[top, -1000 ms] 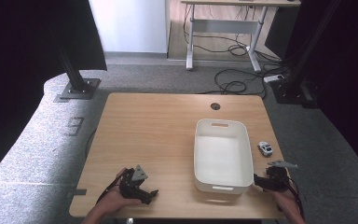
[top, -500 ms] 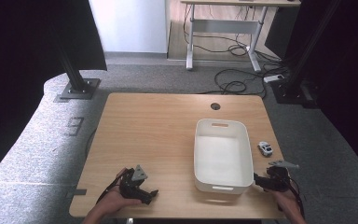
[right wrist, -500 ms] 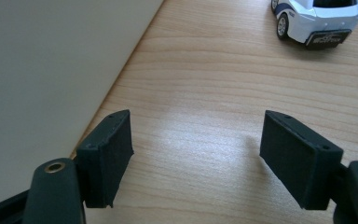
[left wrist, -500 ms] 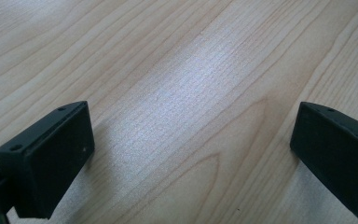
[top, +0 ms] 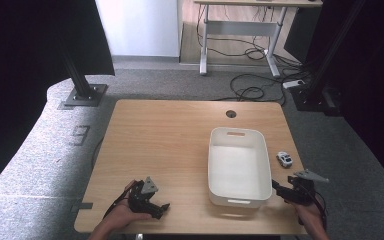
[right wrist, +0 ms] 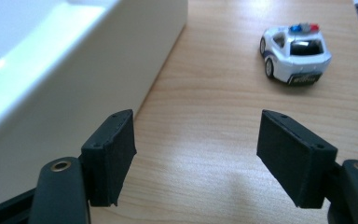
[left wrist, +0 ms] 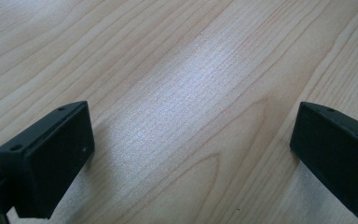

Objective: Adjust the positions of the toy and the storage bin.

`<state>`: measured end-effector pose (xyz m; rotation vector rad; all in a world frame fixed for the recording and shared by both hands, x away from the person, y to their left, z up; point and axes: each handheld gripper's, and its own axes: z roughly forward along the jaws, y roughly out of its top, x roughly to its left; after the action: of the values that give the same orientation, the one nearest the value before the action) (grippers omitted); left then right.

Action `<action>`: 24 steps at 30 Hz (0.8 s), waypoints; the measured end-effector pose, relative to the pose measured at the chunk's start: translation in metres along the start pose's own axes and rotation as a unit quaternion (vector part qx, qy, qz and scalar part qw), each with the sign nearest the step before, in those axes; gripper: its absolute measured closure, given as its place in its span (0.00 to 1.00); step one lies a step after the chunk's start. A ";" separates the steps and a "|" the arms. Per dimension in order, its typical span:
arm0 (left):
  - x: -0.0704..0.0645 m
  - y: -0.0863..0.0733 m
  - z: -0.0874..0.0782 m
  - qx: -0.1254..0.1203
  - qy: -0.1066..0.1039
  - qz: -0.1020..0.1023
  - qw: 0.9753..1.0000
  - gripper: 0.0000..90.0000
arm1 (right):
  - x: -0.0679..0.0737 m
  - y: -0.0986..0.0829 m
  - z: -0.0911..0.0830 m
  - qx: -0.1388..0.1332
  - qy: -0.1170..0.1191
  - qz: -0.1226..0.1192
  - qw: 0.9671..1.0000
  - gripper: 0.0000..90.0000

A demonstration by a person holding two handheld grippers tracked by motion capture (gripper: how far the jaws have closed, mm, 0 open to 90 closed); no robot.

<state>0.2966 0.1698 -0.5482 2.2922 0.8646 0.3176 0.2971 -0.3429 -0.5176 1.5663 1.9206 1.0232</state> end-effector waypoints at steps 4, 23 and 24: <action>0.000 0.000 0.000 0.000 0.000 0.000 1.000 0.00 | 0.002 0.002 -0.004 -0.006 0.001 0.003 1.000 0.31; 0.000 0.000 0.000 0.000 -0.001 0.002 1.000 0.00 | 0.017 0.020 -0.034 -0.051 0.021 0.007 0.998 0.32; 0.000 0.000 0.000 0.001 -0.001 0.002 1.000 0.00 | 0.018 0.021 -0.038 -0.056 0.025 0.006 0.998 0.32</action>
<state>0.2971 0.1697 -0.5482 2.2950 0.8595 0.3160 0.2778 -0.3333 -0.4757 1.5038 1.8554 1.1651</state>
